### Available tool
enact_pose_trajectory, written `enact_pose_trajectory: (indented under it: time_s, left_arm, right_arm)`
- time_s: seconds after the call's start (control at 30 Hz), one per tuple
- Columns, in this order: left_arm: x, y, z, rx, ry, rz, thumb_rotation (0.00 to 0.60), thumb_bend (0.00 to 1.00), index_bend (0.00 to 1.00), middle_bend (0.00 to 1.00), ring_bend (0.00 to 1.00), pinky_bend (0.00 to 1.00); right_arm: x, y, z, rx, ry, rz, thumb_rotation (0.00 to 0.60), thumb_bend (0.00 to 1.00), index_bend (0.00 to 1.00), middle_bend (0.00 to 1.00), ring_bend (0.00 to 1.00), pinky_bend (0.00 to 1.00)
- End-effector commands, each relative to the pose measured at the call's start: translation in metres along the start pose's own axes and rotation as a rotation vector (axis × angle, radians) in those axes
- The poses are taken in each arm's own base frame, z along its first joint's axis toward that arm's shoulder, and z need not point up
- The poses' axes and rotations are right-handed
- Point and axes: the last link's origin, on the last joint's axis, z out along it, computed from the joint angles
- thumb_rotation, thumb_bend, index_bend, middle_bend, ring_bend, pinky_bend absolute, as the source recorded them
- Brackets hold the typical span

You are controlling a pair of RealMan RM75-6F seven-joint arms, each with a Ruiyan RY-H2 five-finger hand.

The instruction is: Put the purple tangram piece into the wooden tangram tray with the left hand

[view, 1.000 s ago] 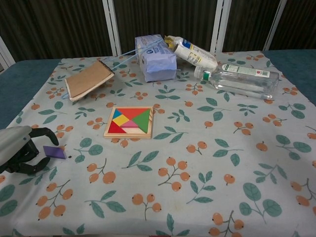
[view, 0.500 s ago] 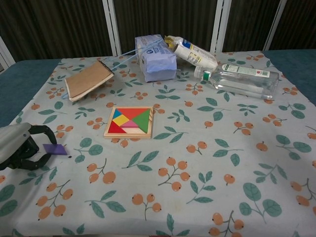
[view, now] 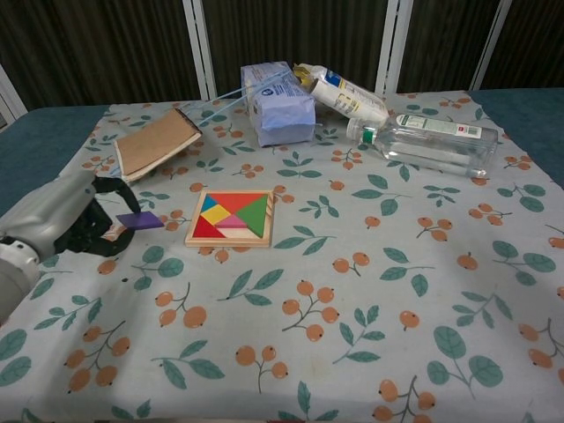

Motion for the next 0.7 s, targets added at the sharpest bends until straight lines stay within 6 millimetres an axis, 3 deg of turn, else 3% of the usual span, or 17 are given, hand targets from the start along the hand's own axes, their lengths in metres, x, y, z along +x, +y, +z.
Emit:
enact_pose_trajectory:
  time_s: [0.03,0.3,0.7]
  left_arm:
    - [0.004,0.051,0.017,0.0,-0.015,0.005,0.6,0.4,0.6,1.0,1.0,1.0]
    - [-0.019,0.084,0.033,0.035,-0.052,0.045,0.6,0.39,0.6,1.0,1.0,1.0]
    - [-0.033,0.102,0.035,0.036,-0.055,0.06,0.6,0.39,0.6,1.0,1.0,1.0]
  right_arm:
    - [0.003,0.003,0.0,-0.004,0.004,0.013,0.6,0.16,0.0,0.0,0.0,0.0]
    - [0.011,0.012,-0.003,0.002,0.014,0.053,0.6,0.16,0.0,0.0,0.0,0.0]
    - [0.012,0.012,-0.005,0.015,0.007,0.057,0.6,0.16,0.0,0.0,0.0,0.0]
